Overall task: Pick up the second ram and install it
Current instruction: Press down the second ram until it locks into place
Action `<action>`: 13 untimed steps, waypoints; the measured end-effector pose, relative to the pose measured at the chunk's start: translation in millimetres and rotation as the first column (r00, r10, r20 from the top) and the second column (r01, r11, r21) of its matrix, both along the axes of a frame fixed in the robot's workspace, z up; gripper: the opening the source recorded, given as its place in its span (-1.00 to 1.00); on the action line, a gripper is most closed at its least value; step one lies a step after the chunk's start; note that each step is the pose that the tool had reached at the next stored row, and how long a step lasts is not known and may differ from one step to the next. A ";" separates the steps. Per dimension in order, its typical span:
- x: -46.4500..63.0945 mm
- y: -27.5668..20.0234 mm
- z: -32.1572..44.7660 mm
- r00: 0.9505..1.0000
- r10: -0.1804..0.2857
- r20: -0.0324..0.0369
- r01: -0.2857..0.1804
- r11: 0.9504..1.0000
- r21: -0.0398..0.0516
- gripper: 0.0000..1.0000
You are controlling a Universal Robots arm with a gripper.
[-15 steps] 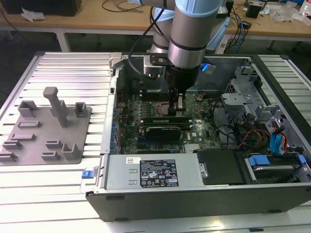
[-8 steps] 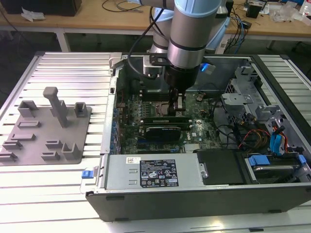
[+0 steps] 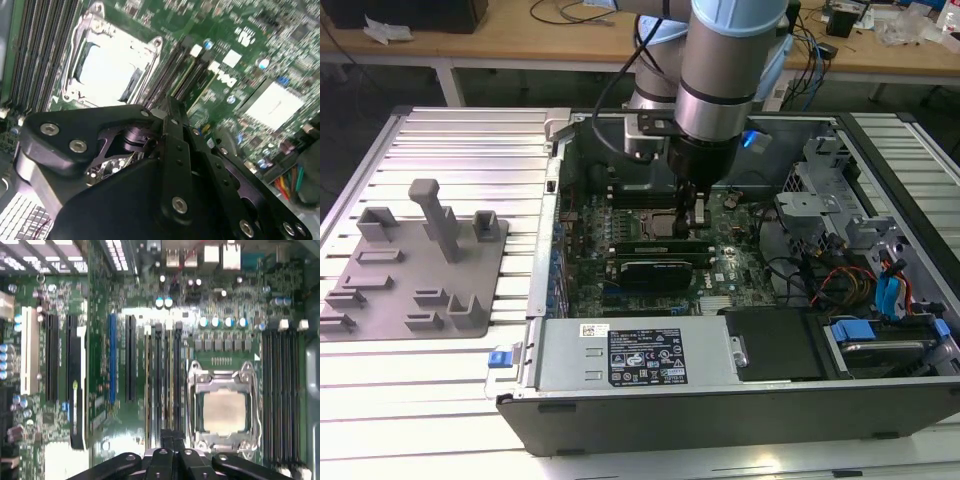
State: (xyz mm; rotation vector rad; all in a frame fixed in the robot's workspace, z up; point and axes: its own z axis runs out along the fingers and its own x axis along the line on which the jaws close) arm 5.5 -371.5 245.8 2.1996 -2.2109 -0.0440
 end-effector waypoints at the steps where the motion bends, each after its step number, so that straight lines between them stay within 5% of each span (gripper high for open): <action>1: 10.4 -0.1 -0.3 1.000 0.000 -0.002 0.000 1.000 0.000 -0.84; 4: 23.1 -0.3 -0.5 1.000 0.000 -0.004 0.000 1.000 0.000 -0.84; 13: 23.6 1.2 -7.2 1.000 0.000 -0.004 0.000 1.000 0.003 -0.84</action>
